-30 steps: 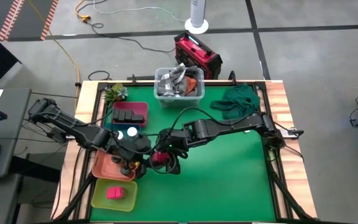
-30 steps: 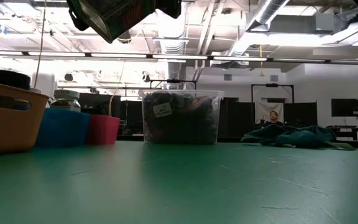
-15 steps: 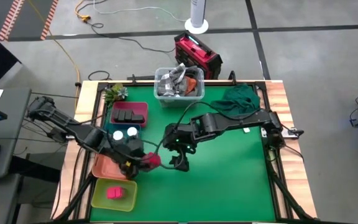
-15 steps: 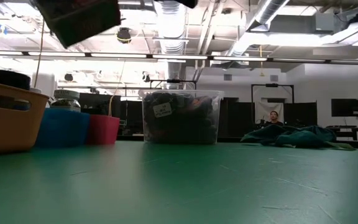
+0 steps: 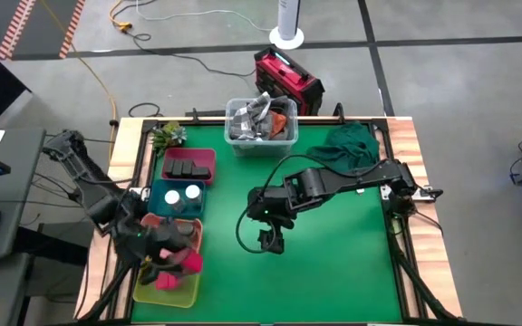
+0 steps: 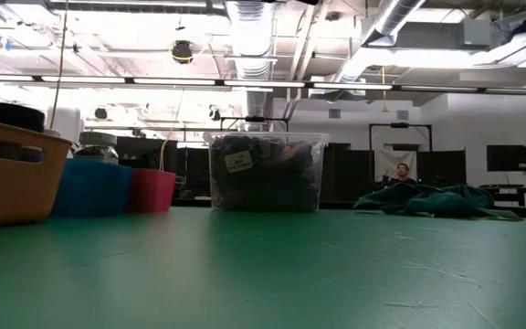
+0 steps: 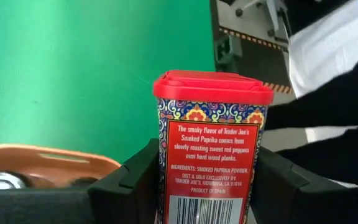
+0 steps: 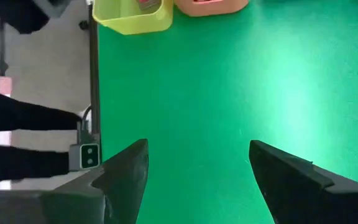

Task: Sort spices by type
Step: Put the red seasoning can into the yellow bin

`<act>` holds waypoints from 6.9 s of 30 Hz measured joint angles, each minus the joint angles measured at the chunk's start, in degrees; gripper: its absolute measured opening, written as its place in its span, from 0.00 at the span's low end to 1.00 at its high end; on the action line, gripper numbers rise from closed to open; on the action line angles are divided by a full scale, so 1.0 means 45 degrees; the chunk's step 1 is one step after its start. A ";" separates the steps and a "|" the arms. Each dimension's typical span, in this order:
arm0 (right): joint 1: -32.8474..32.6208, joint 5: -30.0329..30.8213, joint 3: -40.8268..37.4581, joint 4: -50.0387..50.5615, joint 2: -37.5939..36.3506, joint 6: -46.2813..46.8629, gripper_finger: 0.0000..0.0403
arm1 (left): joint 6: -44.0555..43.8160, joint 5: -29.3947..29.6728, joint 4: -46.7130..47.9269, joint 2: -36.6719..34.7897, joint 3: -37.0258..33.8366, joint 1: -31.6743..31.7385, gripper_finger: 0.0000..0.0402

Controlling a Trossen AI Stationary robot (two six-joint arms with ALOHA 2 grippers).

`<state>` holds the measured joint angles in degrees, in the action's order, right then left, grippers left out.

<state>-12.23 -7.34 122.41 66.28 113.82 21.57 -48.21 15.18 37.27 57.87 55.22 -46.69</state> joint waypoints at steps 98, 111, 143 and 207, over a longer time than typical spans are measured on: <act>-0.2264 0.4271 -0.0005 -0.3546 0.1122 0.6541 0.75 | -0.5596 0.5611 -0.0510 0.7052 0.0035 -0.5570 0.56; -0.2264 0.4266 -0.0005 -0.3569 0.1122 0.6476 0.75 | -0.5641 0.3619 -0.0500 0.5946 0.0049 -0.3783 0.57; -0.2264 0.4261 -0.0005 -0.3556 0.1117 0.5866 0.75 | -0.2437 -0.1043 0.1256 0.5944 0.1374 -0.0574 0.57; -0.2273 0.4261 -0.0010 -0.3575 0.1117 0.5103 0.75 | -0.2812 -0.1708 0.0291 0.7727 0.1049 -0.0538 0.76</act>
<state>-22.46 11.84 122.37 50.19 118.85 44.53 -60.87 7.49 38.58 92.64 59.94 -49.11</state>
